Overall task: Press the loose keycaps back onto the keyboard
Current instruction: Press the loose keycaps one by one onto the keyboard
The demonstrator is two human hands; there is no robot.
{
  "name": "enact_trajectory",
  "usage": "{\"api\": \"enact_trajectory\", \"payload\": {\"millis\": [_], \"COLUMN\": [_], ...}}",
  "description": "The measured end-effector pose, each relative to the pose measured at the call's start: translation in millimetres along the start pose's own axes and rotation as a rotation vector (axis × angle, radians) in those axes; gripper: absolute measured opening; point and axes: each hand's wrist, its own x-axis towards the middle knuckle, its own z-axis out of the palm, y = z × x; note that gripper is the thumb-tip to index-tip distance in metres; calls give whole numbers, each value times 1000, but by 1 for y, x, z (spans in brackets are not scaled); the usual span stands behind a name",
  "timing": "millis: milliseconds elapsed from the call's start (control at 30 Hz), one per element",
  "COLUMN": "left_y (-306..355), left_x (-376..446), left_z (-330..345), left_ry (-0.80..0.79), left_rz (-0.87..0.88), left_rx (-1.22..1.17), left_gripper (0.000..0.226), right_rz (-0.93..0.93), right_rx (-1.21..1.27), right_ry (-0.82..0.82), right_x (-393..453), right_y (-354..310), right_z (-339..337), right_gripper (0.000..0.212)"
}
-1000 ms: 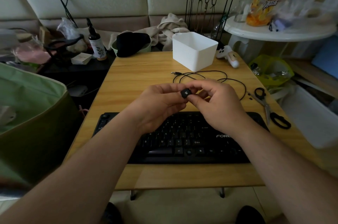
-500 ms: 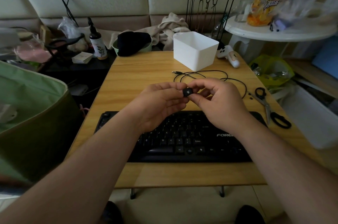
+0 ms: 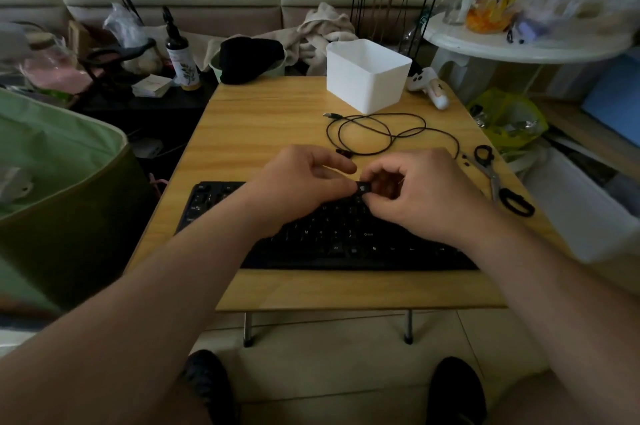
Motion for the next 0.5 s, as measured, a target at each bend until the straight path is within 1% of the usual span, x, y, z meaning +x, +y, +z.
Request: {"api": "enact_trajectory", "payload": {"millis": [100, 167, 200, 333, 400, 500], "left_y": [-3, -6, -9, -15, -19, -23], "left_x": [-13, -20, -23, -29, -30, -30], "left_z": [-3, -5, -5, -8, -9, -10], "left_ry": [-83, -143, -144, -56, -36, -10], "left_rz": [71, 113, 141, 237, 261, 295], "left_rx": [155, 238, 308, 585, 644, 671], "left_gripper": [25, 26, 27, 24, 24, 22], "right_rz": [26, 34, 37, 37, 44, 73], "right_rx": [-49, -69, -72, -70, -94, -139], "right_ry": [-126, -160, -168, -161, -170, -206], "right_x": [-13, -22, -26, -37, -40, -43], "right_y": [-3, -4, -4, -1, 1, 3], "right_z": [-2, -1, 0, 6, 10, 13], "right_gripper": [18, 17, 18, 19, 19, 20]}}
